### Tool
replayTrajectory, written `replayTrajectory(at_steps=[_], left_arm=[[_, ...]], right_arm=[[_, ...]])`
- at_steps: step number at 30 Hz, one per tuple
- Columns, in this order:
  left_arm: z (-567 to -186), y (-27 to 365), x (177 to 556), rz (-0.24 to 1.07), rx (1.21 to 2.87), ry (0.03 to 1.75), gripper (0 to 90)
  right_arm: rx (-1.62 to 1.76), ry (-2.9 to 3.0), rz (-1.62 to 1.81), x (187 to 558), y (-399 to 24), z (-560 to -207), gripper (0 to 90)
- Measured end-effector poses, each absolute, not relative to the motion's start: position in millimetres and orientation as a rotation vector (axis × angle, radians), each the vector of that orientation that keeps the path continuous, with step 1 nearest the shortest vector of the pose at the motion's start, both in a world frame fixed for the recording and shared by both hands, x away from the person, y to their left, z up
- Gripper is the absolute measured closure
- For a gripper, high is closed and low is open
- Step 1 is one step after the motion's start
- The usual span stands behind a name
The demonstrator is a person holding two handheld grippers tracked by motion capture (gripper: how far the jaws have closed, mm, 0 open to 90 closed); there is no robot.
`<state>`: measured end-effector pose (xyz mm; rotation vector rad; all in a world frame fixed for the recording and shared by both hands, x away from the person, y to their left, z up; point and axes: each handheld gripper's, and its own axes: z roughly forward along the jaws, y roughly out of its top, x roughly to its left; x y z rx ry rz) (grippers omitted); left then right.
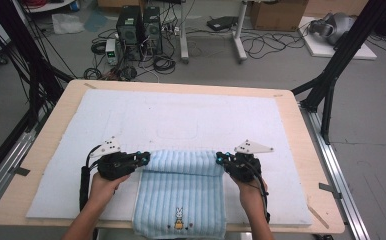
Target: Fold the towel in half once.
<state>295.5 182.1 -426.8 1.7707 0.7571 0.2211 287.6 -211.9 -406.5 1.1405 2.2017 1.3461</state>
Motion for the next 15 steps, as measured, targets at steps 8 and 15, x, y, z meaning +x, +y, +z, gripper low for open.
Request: replayTrajectory(at_steps=[8,15], left_arm=[[-434,183,281,0.192,1.833,0.736,83.3],[-451,183,271,0.13,1.887,0.768,83.3]], right_arm=[[1.129,2.263,1.316,267,-212,-416,87.2],[1.156,2.337,1.253,258,-213,-429,87.2]])
